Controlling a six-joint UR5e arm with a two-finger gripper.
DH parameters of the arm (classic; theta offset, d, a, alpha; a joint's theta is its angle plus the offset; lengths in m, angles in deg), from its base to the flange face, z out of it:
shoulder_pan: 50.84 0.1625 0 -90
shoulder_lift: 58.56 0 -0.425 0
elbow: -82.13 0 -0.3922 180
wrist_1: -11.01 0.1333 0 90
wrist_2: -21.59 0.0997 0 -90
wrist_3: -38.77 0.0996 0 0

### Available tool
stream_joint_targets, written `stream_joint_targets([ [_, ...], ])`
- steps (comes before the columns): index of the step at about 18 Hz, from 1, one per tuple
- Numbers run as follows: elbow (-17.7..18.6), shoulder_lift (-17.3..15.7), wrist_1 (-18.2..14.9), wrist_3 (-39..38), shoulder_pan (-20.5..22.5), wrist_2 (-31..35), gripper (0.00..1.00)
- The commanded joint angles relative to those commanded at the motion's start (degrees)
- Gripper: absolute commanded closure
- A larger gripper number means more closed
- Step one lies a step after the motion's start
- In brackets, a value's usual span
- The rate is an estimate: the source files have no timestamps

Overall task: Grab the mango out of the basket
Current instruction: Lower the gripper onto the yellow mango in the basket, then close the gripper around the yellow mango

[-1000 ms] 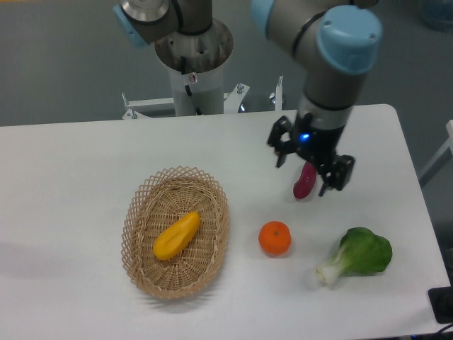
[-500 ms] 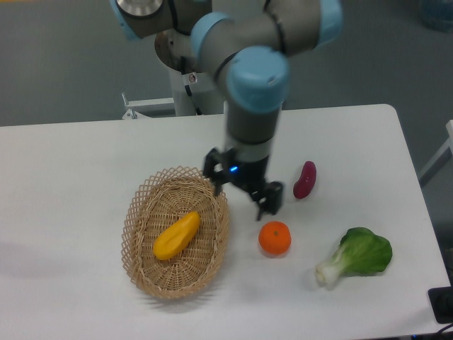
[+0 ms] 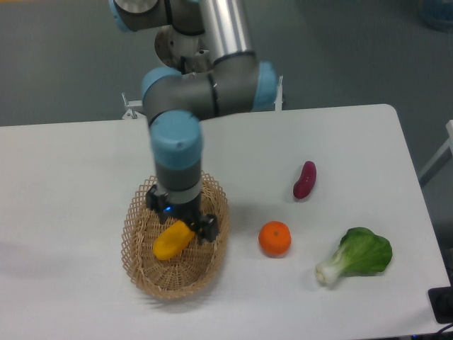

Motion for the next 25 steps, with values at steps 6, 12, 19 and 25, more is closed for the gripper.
stream_joint_targets([
  [6, 0.79, 2.11, 0.88, 0.79, -0.79, 0.53, 0.0],
  [12, 0.88, 2.55, 0.79, 0.79, -1.23, 0.61, 0.0],
  [19, 0.79, 3.17, 1.58, 0.18, -1.32, 1.4, 0.29],
  [25, 0.62, 2.73, 2.11, 0.88, -1.32, 1.32, 0.54],
])
